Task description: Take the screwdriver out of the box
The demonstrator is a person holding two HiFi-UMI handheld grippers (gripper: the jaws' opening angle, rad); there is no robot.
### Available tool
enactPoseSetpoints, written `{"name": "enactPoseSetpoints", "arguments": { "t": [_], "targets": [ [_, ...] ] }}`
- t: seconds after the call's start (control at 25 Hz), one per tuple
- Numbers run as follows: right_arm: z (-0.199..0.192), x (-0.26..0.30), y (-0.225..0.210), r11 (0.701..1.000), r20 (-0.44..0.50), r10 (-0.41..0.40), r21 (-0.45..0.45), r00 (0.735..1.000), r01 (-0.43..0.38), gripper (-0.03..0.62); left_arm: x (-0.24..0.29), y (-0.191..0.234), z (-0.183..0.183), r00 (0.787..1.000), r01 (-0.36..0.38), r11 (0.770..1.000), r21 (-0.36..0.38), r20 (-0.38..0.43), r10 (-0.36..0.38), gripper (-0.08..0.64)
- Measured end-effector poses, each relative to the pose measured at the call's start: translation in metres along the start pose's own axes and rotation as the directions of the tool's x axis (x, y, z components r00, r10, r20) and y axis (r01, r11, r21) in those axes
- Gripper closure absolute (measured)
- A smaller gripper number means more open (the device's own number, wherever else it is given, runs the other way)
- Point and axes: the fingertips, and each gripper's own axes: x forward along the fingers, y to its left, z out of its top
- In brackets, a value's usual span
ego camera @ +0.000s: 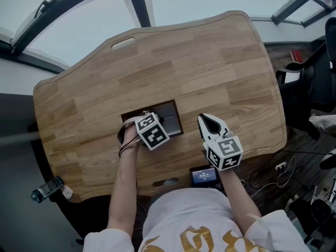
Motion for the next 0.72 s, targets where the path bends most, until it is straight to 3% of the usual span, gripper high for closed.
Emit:
{"name": "enactPoseSetpoints", "arguments": {
  "t": [0.72],
  "targets": [
    [0.008,-0.004,-0.001,1.0,0.025,-0.011,-0.004,1.0,0.011,0.56,-0.011,0.003,-0.001,0.999,-0.04,0.999,-0.017,0.009,0.04,0.48]
  ]
}}
